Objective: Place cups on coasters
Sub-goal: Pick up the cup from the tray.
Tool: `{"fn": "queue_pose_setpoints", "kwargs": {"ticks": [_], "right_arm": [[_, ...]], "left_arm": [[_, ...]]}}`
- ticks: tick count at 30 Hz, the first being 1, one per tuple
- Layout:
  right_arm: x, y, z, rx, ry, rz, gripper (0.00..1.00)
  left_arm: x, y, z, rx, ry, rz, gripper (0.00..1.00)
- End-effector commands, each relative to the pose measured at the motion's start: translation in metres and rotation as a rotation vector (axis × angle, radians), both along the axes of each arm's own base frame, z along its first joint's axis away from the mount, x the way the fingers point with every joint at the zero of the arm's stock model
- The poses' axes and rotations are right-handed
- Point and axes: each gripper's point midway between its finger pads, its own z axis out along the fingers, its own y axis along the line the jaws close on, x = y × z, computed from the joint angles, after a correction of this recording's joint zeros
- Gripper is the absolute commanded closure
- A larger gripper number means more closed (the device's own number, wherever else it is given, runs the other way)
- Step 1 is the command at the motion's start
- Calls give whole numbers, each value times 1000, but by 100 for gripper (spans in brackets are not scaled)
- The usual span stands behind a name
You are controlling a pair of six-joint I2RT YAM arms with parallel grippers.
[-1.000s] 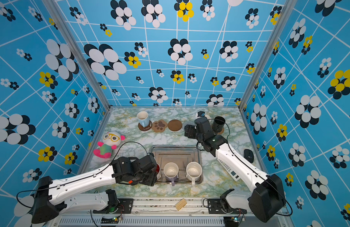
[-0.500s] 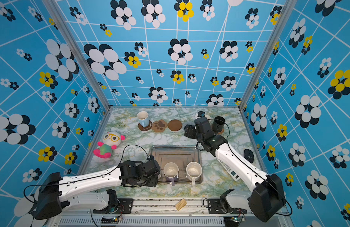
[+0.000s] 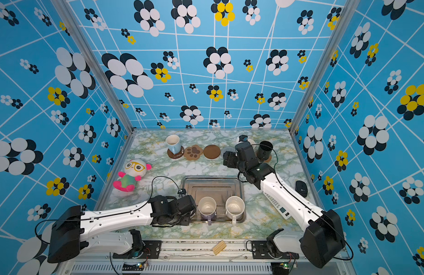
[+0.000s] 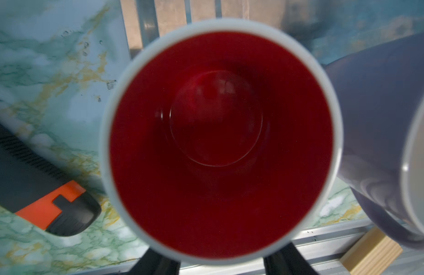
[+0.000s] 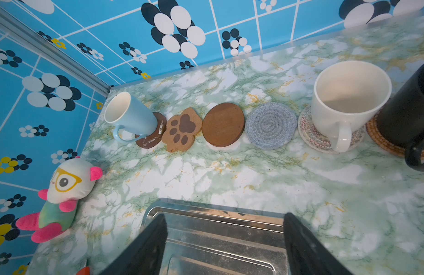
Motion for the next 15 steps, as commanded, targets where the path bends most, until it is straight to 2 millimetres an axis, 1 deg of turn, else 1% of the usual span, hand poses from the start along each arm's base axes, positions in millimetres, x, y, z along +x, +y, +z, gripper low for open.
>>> {"fn": "queue_pose_setpoints", "kwargs": {"ticks": [1, 5, 6, 8, 9, 15], "right_arm": [[1, 4, 3, -5, -8, 12, 22], [1, 4, 2, -8, -3, 13, 22], [1, 4, 3, -8, -5, 13, 22], [1, 4, 2, -10, -4, 11, 22], [1, 3, 2, -11, -4, 9, 22], [0, 3, 3, -12, -5, 10, 22]], "left_arm": [[0, 8, -11, 49, 1, 16, 49], [2, 6, -16, 62, -3, 19, 53], [2, 6, -17, 67, -1, 20, 55], [3, 9, -19, 86, -1, 29, 65], [3, 10, -19, 93, -2, 31, 67], [4, 8, -21, 95, -2, 27, 69]]}}
